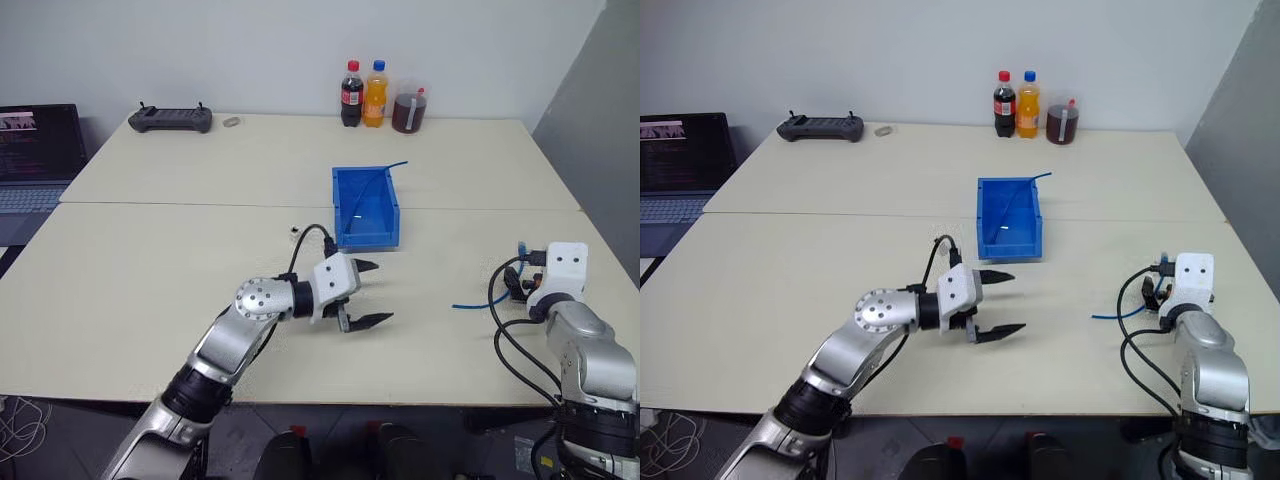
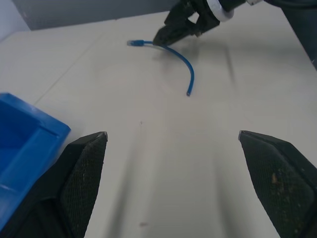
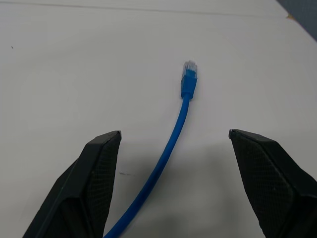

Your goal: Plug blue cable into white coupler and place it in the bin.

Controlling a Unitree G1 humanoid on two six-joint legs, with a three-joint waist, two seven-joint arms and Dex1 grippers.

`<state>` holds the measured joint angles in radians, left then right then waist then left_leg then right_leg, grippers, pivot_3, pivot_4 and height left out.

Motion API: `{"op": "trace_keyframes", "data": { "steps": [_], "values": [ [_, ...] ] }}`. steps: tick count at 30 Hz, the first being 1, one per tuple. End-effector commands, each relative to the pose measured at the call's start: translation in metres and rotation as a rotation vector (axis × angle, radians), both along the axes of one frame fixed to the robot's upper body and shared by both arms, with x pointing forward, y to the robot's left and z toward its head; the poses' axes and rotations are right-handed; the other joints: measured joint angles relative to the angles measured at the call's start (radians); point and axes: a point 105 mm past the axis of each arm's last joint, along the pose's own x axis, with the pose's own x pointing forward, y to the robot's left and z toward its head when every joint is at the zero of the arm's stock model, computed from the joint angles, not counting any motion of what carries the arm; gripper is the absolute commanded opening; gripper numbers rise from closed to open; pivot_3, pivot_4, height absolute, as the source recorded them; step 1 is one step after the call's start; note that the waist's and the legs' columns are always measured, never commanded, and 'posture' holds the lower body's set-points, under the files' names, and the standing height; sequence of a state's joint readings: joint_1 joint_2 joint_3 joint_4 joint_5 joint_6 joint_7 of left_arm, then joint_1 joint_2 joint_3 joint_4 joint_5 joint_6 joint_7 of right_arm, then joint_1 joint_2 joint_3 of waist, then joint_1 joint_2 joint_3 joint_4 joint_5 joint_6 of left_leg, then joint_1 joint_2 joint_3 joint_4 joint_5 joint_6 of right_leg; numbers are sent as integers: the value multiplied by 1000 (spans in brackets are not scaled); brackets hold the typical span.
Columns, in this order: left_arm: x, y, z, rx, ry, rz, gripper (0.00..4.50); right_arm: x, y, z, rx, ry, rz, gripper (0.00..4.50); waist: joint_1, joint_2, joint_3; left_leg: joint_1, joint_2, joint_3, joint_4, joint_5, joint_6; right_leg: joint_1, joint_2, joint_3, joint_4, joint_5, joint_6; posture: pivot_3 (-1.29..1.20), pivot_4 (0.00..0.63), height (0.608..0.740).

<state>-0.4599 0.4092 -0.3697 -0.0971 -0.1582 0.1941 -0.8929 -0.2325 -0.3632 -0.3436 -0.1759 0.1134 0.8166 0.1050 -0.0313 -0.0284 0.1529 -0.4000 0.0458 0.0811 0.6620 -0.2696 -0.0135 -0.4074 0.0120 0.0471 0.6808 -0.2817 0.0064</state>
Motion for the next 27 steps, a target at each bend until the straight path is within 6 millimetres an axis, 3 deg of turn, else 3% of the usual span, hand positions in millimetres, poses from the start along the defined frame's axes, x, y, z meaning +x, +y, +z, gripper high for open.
{"op": "trace_keyframes", "data": {
  "steps": [1,4,7,10,22,27],
  "values": [
    [-1,-6,6,-20,-32,-39,4500,5,0,9,6,-25,12,3703,0,0,0,0,0,0,0,0,0,0,0,0,0,0,0,0,150,740],
    [-2,-8,6,-23,-34,-52,4500,11,1,2,12,-2,22,3703,0,0,0,0,0,0,0,0,0,0,0,0,0,0,0,0,150,740],
    [-5,-9,4,-22,-26,-61,4500,15,-13,-7,55,24,-50,3703,1,0,0,0,0,0,0,0,0,0,0,0,0,0,0,0,150,740],
    [-6,-9,3,-20,-22,-62,4500,21,-11,-8,101,24,-51,3281,1,0,0,0,0,0,1,0,0,0,0,0,0,0,1,0,150,740],
    [-8,-6,4,-20,-17,-47,4500,20,-10,-12,86,37,-40,192,3,0,0,0,0,0,1,0,0,0,-4,0,0,0,1,0,150,740],
    [-6,-1,4,-21,-16,-31,4500,20,-5,-1,4,50,102,67,3,0,0,0,-1,0,1,0,0,0,-4,-1,0,0,1,0,150,740]
  ]
}}
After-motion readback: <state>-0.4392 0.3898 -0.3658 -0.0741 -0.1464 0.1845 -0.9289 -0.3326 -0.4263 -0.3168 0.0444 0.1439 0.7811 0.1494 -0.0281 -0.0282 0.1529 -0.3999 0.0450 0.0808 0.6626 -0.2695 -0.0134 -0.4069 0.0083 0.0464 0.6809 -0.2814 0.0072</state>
